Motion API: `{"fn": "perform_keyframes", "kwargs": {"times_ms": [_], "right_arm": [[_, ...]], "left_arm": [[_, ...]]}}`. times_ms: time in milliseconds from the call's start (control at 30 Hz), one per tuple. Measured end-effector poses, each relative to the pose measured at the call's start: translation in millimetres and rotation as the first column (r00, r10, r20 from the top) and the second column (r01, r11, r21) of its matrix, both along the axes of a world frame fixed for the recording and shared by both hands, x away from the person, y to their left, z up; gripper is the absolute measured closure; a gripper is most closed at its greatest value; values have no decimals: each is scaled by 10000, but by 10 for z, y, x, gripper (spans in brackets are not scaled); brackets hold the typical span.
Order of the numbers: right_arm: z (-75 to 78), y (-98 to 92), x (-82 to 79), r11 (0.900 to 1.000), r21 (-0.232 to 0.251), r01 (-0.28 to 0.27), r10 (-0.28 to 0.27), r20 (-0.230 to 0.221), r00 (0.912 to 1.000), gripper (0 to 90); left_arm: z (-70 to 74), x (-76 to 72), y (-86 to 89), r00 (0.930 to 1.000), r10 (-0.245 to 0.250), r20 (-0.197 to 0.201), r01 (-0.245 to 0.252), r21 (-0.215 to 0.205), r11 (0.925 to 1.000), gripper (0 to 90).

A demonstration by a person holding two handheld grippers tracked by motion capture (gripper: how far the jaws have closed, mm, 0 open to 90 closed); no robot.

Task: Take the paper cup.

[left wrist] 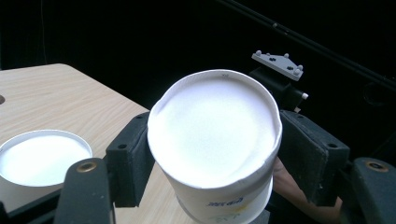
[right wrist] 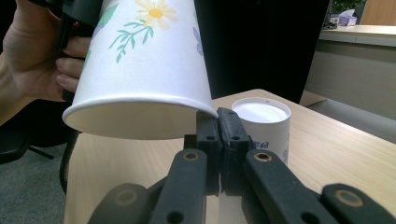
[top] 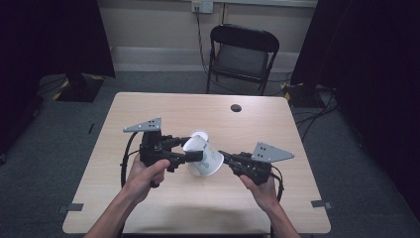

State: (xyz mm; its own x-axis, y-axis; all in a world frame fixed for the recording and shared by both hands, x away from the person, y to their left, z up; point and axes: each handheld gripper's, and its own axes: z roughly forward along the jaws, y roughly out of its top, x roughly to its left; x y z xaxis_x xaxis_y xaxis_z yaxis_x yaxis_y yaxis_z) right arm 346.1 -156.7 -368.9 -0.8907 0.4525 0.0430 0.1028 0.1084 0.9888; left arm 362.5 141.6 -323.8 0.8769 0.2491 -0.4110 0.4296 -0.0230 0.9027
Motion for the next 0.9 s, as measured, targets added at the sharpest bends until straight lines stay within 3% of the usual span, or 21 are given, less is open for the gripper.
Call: {"fn": "perform_keyframes", "kwargs": {"times_ms": [67, 367, 633, 900], "right_arm": [[1, -5, -3, 10000, -7, -24, 24, -13, 10000, 889], [57, 3, -33, 9997, -53, -242, 242, 133, 9996, 891], [69, -7, -45, 9973, -608, -400, 421, 334, 9986, 888], [56, 8, -27, 9964, -751, -404, 426, 285, 9987, 874]], "left_arm": [[3, -2, -8, 9999, -32, 107, 30, 149, 9999, 293], [-18, -2, -62, 9974, -704, 182, 702, 105, 9975, 258], [-16, -14, -47, 9912, -1278, 350, 1235, 1049, 9868, 305], [-68, -42, -40, 9875, -1477, 543, 1373, 1605, 9774, 315]]}}
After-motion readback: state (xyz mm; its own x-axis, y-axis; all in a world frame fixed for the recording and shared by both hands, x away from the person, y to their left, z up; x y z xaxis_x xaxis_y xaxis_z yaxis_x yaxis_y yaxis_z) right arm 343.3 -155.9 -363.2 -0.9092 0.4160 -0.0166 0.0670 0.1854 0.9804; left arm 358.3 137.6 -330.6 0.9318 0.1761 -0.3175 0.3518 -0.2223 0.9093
